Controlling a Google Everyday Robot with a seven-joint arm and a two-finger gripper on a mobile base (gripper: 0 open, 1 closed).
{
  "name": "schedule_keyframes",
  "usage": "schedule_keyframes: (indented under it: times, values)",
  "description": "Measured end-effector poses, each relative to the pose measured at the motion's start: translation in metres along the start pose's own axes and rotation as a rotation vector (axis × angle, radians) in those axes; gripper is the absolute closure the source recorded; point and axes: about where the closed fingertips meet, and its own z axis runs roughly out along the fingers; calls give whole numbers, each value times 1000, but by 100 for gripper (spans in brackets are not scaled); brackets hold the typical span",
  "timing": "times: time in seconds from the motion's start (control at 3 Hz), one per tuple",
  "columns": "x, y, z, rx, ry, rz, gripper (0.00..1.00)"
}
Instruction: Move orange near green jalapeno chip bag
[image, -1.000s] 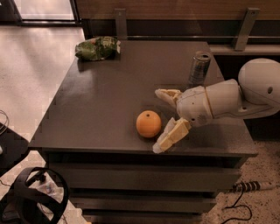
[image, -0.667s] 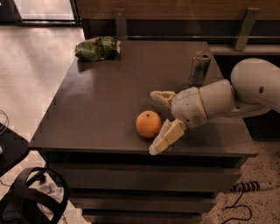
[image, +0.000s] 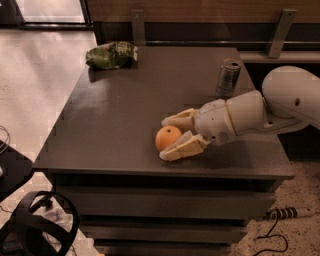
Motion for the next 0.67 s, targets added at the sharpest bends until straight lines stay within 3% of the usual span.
schedule_keyframes:
  times: [0.67]
  values:
    - [-2,2,3,-6,1,-5,86]
